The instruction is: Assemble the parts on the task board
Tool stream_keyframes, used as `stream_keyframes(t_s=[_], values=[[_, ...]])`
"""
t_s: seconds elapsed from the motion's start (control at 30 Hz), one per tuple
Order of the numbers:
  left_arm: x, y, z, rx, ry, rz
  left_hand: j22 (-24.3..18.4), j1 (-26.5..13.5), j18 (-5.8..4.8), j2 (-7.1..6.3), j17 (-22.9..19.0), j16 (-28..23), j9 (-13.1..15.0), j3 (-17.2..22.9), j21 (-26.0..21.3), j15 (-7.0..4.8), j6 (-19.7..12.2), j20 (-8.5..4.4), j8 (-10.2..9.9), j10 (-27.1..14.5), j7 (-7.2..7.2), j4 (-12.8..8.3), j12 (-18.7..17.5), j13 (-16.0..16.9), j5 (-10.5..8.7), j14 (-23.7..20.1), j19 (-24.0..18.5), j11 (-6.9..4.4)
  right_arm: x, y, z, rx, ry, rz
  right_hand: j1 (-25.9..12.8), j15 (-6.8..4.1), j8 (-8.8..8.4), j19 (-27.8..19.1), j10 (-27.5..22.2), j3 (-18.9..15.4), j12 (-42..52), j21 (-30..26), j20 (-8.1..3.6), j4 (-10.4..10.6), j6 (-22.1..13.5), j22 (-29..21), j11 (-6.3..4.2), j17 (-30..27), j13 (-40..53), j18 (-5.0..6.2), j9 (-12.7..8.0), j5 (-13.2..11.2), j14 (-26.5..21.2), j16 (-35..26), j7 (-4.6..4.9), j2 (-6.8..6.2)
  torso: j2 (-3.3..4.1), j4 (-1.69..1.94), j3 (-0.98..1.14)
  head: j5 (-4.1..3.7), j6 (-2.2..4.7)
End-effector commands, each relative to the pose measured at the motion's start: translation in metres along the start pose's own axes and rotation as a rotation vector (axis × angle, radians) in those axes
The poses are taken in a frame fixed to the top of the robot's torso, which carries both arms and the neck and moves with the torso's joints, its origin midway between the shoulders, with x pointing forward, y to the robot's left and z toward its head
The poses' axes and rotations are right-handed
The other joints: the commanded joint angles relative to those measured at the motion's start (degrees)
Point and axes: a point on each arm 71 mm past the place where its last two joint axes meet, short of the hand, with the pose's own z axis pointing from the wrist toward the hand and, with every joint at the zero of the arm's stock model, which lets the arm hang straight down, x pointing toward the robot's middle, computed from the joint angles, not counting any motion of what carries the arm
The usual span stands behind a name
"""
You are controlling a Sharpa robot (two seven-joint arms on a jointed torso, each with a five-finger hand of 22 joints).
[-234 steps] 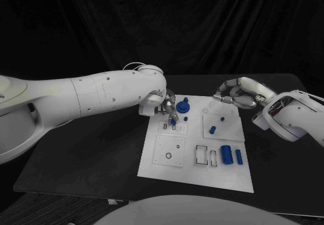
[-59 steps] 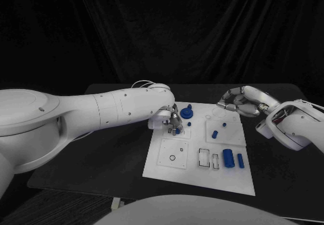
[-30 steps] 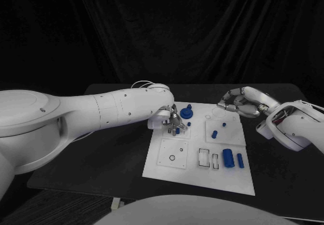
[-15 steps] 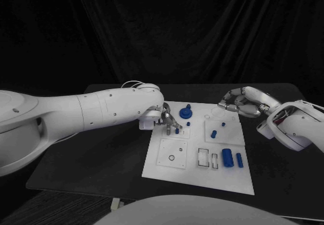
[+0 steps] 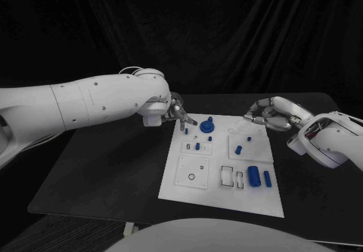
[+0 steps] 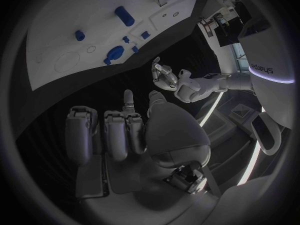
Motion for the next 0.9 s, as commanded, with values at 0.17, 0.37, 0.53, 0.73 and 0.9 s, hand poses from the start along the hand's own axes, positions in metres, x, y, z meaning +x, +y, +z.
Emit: stream_keyframes(t_s=[0.17, 0.37, 0.53, 0.73, 0.9], values=[[-0.021, -0.004, 0.010, 0.050, 0.048, 0.016, 8.24, 4.58, 0.07, 0.80, 15.09, 0.15, 4.19, -0.87, 0.24, 0.10, -4.02, 0.13, 3.33, 5.96, 0.34, -0.86, 0.20, 15.08, 5.53, 6.05, 1.23, 0.29, 0.002, 0.000, 0.000, 0.012, 0.011, 0.005, -0.08, 0.49, -0.23, 2.49, 5.97, -0.41, 0.15, -0.22, 0.42, 0.03, 0.23, 12.84, 0.47, 12.90, 15.10, 0.25, -0.10, -0.37, 5.50, -0.17, 0.27, 0.31, 0.05, 0.01, 0.02, -0.07, 0.00], [-0.029, -0.004, 0.019, 0.016, 0.070, 0.022, 8.57, 7.63, 0.03, 0.72, 15.09, 0.15, 5.20, -1.10, 0.39, 0.13, -4.37, 0.23, 4.44, 5.96, 0.33, -2.44, 0.20, 15.08, 2.92, 6.05, 1.34, 0.27, 0.003, 0.001, 0.000, 0.011, 0.017, 0.007, -0.07, 0.49, -0.21, 2.56, 5.97, -0.43, 0.15, -0.11, 0.42, -0.02, 0.29, 12.88, 0.50, 13.08, 15.10, 0.22, -0.10, -0.34, 5.55, -0.09, 0.25, 0.31, 0.05, 0.02, 0.01, -0.31, 0.00], [-0.031, -0.005, 0.028, -0.005, 0.092, 0.028, 8.58, 8.62, 0.05, 0.68, 15.09, 0.15, 5.24, -1.09, 0.29, 0.20, -4.87, 0.26, 4.34, 5.96, 0.42, -3.06, 0.20, 15.08, 4.40, 6.05, 1.27, 0.34, 0.004, 0.002, 0.001, 0.011, 0.021, 0.008, -0.07, 0.49, -0.21, 2.56, 5.97, -0.43, 0.15, -0.11, 0.42, -0.02, 0.29, 12.88, 0.50, 13.08, 15.10, 0.22, -0.10, -0.34, 5.55, -0.09, 0.25, 0.31, 0.24, -0.05, -0.08, -0.12, 0.00], [-0.029, -0.003, 0.040, -0.018, 0.132, 0.030, 8.58, 11.81, 0.10, 0.00, 15.09, 0.15, 4.24, -0.30, 0.08, 0.18, -4.72, 0.27, 3.19, 5.96, 0.40, -5.36, 0.20, 15.08, 6.27, 6.05, 1.14, 0.32, 0.005, 0.003, 0.002, 0.008, 0.026, 0.010, -0.14, 0.56, 0.35, 2.63, 5.97, -0.64, 0.15, -0.05, 0.48, -0.09, 1.45, 12.92, 0.57, 13.14, 15.10, 0.20, 0.04, -0.15, 5.57, -0.07, 0.14, 0.46, 0.58, -0.14, -0.31, -0.23, 0.00], [-0.027, -0.002, 0.048, -0.020, 0.141, 0.020, 8.61, 11.10, 0.10, -0.10, 15.09, 0.15, 3.42, -0.74, 0.00, 0.40, -4.19, 0.43, 2.32, 5.96, 0.63, -4.85, 0.20, 15.08, 5.15, 6.05, 1.08, 0.55, 0.005, 0.004, 0.002, 0.008, 0.028, 0.011, -0.13, 0.56, 0.48, 2.60, 5.97, -0.69, 0.15, -0.11, 0.48, -0.10, 1.67, 12.90, 0.55, 13.07, 15.10, 0.21, 0.08, -0.13, 5.55, -0.10, 0.11, 0.48, 0.92, -0.24, -0.51, -0.30, 0.00]])
